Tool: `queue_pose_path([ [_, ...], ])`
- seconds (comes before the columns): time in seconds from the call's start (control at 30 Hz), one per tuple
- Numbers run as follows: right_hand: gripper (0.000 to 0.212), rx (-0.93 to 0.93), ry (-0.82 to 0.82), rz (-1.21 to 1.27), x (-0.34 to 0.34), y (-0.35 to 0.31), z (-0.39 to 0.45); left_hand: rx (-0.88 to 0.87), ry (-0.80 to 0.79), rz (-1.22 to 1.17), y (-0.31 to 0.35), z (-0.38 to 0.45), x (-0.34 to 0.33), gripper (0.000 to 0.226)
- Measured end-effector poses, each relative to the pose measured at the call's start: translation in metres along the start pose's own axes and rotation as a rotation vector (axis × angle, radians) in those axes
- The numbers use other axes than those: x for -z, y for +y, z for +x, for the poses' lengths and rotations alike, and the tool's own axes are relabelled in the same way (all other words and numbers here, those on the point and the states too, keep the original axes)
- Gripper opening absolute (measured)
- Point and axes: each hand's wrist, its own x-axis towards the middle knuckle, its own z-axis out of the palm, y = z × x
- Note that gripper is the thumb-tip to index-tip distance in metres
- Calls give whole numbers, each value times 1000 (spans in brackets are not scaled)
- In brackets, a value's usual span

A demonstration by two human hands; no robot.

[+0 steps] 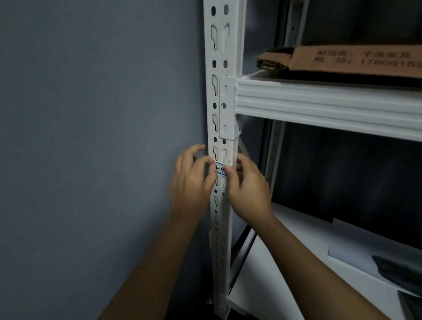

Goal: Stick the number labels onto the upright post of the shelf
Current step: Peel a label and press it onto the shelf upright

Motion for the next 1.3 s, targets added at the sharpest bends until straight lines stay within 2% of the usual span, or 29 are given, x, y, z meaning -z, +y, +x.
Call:
queue_pose_path([
  [0.3, 32, -20, 17, -18, -1, -7, -3, -151, -20, 145, -4, 10, -1, 14],
  [0.47, 31, -32, 20, 5, -2, -7, -4, -47, -36, 21, -3, 8, -4, 18],
  [0.63, 29, -38, 25, 20, -4, -5, -3, 146, -62, -76, -6, -5, -8, 10],
  [0.73, 30, -30, 35, 24, -5, -3, -4, 188, -47, -104, -7, -12, -6, 13],
  [0.87, 30, -27, 55, 38, -7, -1, -4, 154, -19, -144, -2, -9, 0, 27],
  [1.0, 30, -27, 62, 44, -8, 1, -4, 67, 6, -138, -4, -9, 0, 25],
  [1.13, 30, -29, 66, 52, -9, 1, -4, 60, 50, -149, -6, -8, -3, 25],
  [1.3, 32, -28, 63, 47, -8, -1, -5, -19, 28, -75, -5, -3, -2, 26],
])
